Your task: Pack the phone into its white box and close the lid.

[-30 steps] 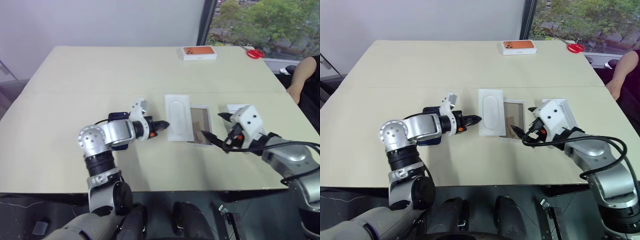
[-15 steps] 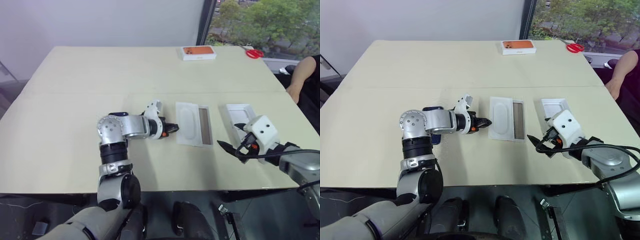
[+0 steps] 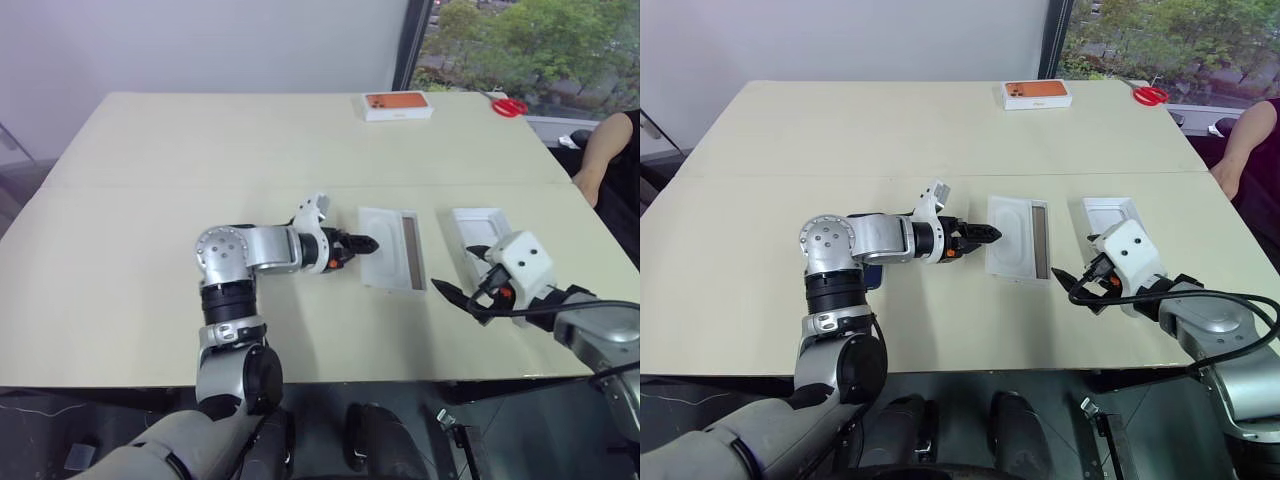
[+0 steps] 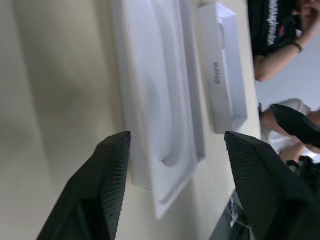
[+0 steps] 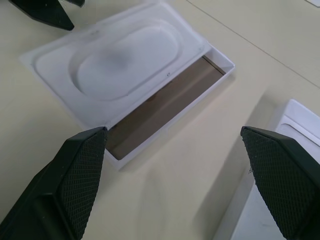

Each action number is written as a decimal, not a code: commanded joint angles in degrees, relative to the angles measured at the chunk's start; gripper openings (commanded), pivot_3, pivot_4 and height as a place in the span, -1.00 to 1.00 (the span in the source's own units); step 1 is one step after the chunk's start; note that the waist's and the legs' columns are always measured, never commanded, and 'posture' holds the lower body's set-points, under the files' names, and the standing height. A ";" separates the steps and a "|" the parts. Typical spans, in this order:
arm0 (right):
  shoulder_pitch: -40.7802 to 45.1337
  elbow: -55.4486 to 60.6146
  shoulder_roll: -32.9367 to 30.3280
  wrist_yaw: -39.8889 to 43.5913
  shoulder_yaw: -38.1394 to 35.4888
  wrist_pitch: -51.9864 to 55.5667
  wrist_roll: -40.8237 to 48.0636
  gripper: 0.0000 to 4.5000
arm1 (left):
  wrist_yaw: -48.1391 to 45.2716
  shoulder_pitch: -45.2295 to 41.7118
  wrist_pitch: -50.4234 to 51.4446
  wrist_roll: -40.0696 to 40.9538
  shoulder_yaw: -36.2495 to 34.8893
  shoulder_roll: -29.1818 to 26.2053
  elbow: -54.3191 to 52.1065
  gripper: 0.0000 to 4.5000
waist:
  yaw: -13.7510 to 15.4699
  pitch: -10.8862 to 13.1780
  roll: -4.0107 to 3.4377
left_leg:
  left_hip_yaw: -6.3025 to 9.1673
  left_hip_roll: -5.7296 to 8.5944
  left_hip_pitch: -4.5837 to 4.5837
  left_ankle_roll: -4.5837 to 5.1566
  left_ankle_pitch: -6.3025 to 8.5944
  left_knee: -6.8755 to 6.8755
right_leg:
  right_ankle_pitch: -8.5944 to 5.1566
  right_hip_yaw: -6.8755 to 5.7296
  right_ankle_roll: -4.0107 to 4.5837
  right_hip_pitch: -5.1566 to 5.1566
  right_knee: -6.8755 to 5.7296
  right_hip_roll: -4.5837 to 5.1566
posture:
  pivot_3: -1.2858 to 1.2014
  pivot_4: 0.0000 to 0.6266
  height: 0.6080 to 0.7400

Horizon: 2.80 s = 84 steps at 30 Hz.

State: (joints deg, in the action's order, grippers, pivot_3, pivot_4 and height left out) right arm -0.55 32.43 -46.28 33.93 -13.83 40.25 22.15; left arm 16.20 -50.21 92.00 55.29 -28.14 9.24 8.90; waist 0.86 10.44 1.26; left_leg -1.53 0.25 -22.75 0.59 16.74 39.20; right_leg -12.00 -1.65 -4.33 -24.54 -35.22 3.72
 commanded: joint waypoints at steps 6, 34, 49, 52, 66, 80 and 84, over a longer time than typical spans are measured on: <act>10.42 1.46 4.31 -3.02 4.68 4.61 2.28 0.62 | -11.22 4.43 -2.84 0.58 2.28 -10.55 -11.18 0.29 | -0.58 0.01 -0.04 | -0.01 -0.09 0.13 -0.01 0.00 -0.07 | 0.00 0.02 0.01 0.00 -0.10 -0.07 | 0.03 -0.52 1.00; 31.95 -18.52 17.47 -19.34 21.19 26.23 -13.31 -0.99 | -64.17 31.45 -53.80 -22.68 30.51 -46.48 -26.77 0.29 | -0.30 0.01 -0.15 | -0.08 0.11 -0.57 -0.13 -0.10 -0.05 | 0.06 -0.12 0.06 -0.68 -0.23 0.35 | 0.03 -0.52 1.00; 32.47 -23.83 18.62 -19.80 23.29 17.44 -17.80 -0.99 | -63.64 30.93 -53.51 -23.58 30.61 -44.41 -26.28 0.29 | -0.47 0.01 -0.15 | -0.04 -0.06 -0.55 -0.13 -0.10 -0.04 | 0.08 -0.04 0.03 -0.68 -0.25 0.03 | 0.03 -0.52 1.00; 34.06 -28.34 20.51 -21.05 22.78 13.85 -19.14 -0.99 | -63.15 30.95 -53.24 -23.45 30.56 -43.89 -26.59 0.29 | -0.61 0.01 -0.15 | -0.04 -0.06 -0.55 -0.13 -0.10 -0.04 | 0.08 -0.04 0.02 -0.68 -0.26 0.03 | 0.03 -0.52 1.00; 42.40 -48.39 28.26 -27.31 19.18 2.43 -22.87 -0.99 | -61.51 31.25 -52.68 -23.14 30.14 -42.89 -27.46 0.29 | -1.58 0.00 -0.16 | -0.03 -0.08 -0.53 -0.15 -0.11 -0.04 | 0.08 -0.04 0.02 -0.68 -0.35 0.03 | 0.03 -0.52 1.00; 30.74 -22.57 19.45 -7.81 23.52 17.10 -15.78 -0.99 | -61.32 31.53 -52.41 -22.92 29.30 -43.29 -27.18 0.29 | -1.54 0.00 -0.16 | 0.00 -0.07 -0.44 -0.14 -0.10 -0.04 | 0.08 -0.04 0.01 -0.71 -0.59 0.04 | 0.03 -0.52 1.00; 29.11 -16.36 16.52 -3.15 25.31 20.78 -13.06 -0.99 | -61.48 31.17 -52.47 -23.09 29.23 -43.41 -26.50 0.29 | -1.64 0.00 -0.16 | -0.01 -0.10 -0.42 -0.13 -0.10 -0.05 | 0.07 -0.03 0.01 -0.72 -0.62 0.01 | 0.03 -0.52 1.00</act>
State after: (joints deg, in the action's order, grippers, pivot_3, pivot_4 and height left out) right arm 28.73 12.94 -29.09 28.81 10.65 59.72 7.62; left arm -44.97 -18.26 39.76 31.86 2.45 -33.74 -16.86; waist -0.78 10.44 1.10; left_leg -1.53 0.16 -23.15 0.46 16.64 39.16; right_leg -11.93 -1.69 -4.32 -25.25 -35.85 3.73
